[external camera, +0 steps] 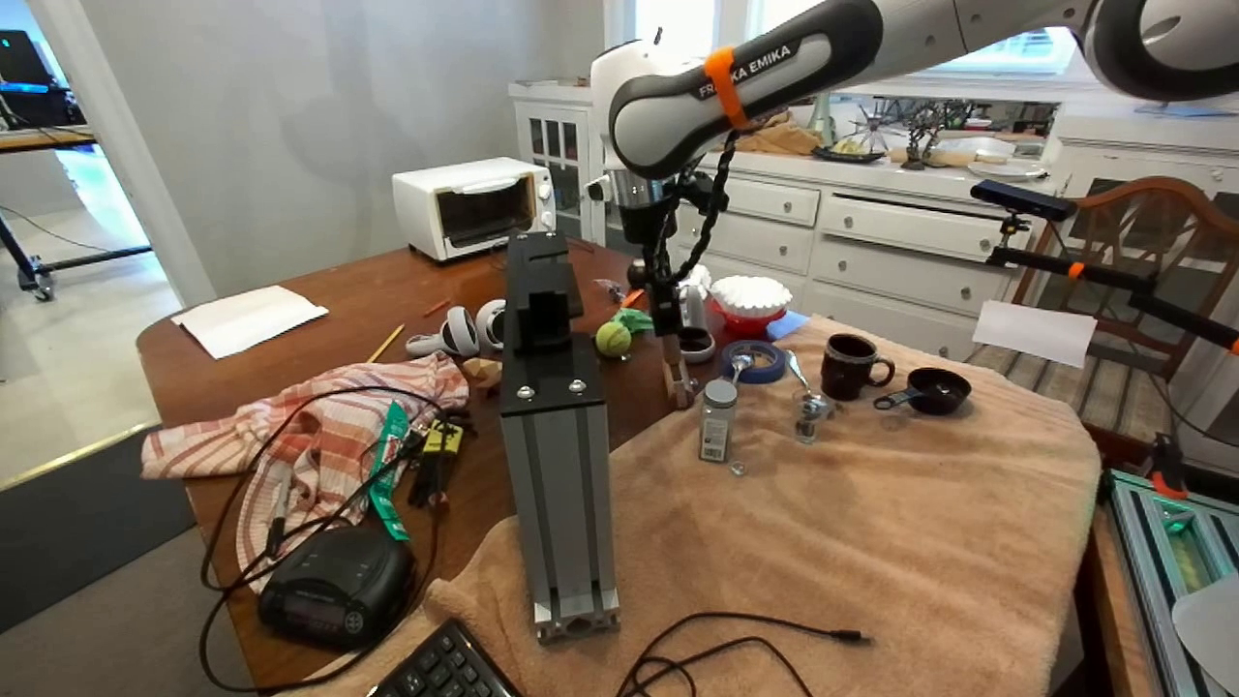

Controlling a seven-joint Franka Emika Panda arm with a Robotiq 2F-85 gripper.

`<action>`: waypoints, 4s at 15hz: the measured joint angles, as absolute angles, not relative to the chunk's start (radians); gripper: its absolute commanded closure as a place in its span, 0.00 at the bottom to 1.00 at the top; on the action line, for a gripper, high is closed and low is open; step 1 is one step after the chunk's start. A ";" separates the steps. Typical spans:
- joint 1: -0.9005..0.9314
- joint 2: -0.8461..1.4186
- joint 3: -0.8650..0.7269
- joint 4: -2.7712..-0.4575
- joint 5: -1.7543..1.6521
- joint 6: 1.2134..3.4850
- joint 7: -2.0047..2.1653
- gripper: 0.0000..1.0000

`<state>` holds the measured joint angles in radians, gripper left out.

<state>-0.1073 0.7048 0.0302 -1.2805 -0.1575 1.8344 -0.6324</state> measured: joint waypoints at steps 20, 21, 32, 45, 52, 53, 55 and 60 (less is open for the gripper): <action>-0.126 0.801 0.083 -1.116 0.030 1.873 -0.616 0.78; -0.124 0.804 0.081 -1.112 0.027 1.873 -0.606 0.78; -0.078 0.768 -0.007 -1.174 -0.189 1.752 -0.505 0.78; -0.106 0.758 0.023 -1.190 -0.127 1.797 -0.503 0.78; -0.159 0.756 0.049 -1.191 0.004 1.893 -0.486 0.78; -0.161 0.754 0.049 -1.194 0.004 1.892 -0.486 0.78; -0.166 0.738 0.047 -1.218 0.004 1.892 -0.489 0.78; -0.191 0.633 0.042 -1.353 -0.001 1.900 -0.560 0.78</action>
<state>-0.1913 0.6327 0.0418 -1.3530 -0.0011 1.9004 -0.5600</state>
